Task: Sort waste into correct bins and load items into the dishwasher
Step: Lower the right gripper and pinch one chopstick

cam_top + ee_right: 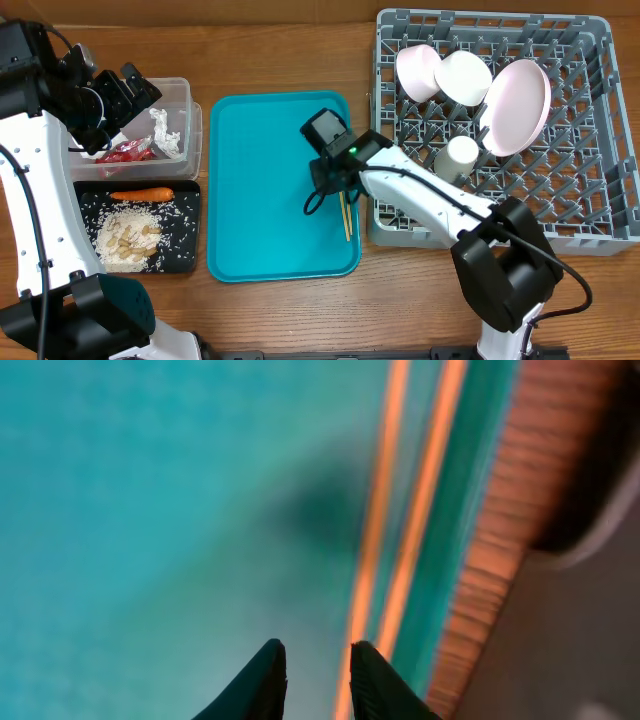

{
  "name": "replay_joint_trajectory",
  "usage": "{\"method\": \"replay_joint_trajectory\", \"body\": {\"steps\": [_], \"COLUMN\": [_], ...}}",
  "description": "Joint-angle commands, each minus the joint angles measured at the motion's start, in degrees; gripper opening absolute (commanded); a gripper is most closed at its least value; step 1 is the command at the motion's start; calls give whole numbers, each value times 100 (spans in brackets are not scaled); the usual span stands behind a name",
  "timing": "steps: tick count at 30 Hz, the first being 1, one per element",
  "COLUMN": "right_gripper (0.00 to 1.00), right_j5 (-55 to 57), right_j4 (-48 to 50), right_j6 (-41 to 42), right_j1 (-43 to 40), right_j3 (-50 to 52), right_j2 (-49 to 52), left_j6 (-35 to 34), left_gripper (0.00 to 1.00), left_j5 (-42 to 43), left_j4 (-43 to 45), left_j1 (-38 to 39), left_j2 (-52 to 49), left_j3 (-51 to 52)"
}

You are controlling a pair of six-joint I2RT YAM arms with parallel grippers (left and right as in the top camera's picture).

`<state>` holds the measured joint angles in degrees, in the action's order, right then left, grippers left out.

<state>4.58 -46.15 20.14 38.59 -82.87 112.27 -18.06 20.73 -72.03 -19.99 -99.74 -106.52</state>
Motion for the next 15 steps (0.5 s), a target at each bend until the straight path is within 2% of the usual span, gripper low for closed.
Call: {"method": "replay_joint_trajectory", "body": {"steps": [1,6,12,15], "right_gripper": [25,24,24,24], "right_j5": [-164,-756,-756,-363], "right_j4": [-85,17,199,282], "right_j6": [304,466,553,621], "right_j1": [-210,-363,-254,-203], "right_j3": [-160,-164,-164,-164], "right_j2": [103,109,310,514], "left_j6": [-79,-79,-79,-79], "left_gripper": [100,100,100,100], "left_j5": [-39,-39,-39,-39], "left_j4": [7,7,7,7], "left_j1": [9,9,9,9], "left_j2": [114,114,114,114], "left_j3": [-125,-125,-125,-125]}}
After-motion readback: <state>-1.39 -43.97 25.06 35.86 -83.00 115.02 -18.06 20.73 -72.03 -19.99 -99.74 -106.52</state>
